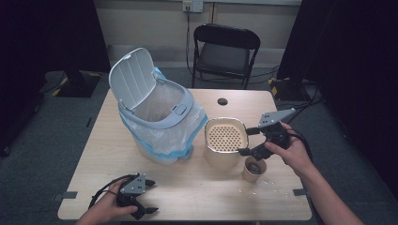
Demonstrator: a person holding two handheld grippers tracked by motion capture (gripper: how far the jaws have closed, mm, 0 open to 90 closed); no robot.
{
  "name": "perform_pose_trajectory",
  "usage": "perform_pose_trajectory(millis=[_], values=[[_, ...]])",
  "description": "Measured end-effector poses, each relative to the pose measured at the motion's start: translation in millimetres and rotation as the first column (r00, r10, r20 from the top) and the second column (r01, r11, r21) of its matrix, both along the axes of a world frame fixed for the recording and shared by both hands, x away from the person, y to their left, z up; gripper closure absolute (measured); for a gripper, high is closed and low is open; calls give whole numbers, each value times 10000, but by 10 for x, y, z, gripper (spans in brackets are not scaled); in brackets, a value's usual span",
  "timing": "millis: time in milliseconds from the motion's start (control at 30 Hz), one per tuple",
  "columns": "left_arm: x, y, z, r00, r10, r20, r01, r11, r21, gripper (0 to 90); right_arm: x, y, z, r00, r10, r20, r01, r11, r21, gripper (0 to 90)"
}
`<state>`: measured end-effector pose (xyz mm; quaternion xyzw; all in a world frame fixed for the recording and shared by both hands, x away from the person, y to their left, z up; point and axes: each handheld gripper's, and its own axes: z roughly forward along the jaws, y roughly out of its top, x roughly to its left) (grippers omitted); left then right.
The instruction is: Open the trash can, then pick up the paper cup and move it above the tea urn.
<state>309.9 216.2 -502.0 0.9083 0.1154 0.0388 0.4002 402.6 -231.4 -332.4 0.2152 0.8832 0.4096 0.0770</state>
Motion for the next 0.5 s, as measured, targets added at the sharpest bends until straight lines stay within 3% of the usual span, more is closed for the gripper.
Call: perform_pose_trajectory(millis=[500], values=[[0,-1,-3,10000,2,0,-2,10000,-40,95,-191,-268,-162,9994,-337,-118,338,9994,60,147]])
